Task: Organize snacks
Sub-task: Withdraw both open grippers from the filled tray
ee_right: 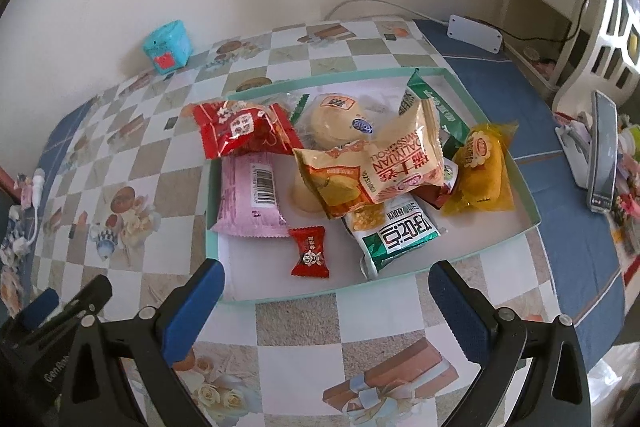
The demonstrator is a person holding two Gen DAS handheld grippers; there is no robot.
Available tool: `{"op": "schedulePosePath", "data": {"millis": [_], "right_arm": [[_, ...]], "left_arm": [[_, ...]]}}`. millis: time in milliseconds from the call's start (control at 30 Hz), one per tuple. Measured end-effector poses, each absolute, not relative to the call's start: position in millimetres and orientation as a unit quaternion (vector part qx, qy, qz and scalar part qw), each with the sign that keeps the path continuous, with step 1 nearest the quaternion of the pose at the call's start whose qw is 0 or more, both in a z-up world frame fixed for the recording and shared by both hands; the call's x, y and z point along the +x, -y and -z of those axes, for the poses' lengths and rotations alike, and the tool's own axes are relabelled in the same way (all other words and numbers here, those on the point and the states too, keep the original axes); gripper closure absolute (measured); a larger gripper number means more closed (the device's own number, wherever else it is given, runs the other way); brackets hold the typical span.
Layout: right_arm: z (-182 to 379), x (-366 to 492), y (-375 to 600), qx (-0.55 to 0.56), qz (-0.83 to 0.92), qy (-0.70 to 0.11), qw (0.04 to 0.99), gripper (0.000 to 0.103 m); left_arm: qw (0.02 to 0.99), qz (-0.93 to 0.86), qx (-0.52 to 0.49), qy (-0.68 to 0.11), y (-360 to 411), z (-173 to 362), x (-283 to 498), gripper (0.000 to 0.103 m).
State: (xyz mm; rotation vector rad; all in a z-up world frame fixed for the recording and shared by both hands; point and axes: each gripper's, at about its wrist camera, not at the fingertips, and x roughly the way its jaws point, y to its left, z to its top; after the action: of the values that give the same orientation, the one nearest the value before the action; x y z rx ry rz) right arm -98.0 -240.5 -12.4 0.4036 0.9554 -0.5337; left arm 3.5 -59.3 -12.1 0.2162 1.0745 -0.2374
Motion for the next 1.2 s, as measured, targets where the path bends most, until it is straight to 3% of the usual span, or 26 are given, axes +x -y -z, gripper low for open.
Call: {"op": "schedulePosePath", "data": {"millis": [1200], "right_arm": [[19.5, -91.5, 237.6, 0.176, 0.252, -0.468, 0.828, 0.0]], "left_arm": [[0.837, 0.097, 0.091, -0.531, 49.5, 19.2, 12.1, 0.016]]}}
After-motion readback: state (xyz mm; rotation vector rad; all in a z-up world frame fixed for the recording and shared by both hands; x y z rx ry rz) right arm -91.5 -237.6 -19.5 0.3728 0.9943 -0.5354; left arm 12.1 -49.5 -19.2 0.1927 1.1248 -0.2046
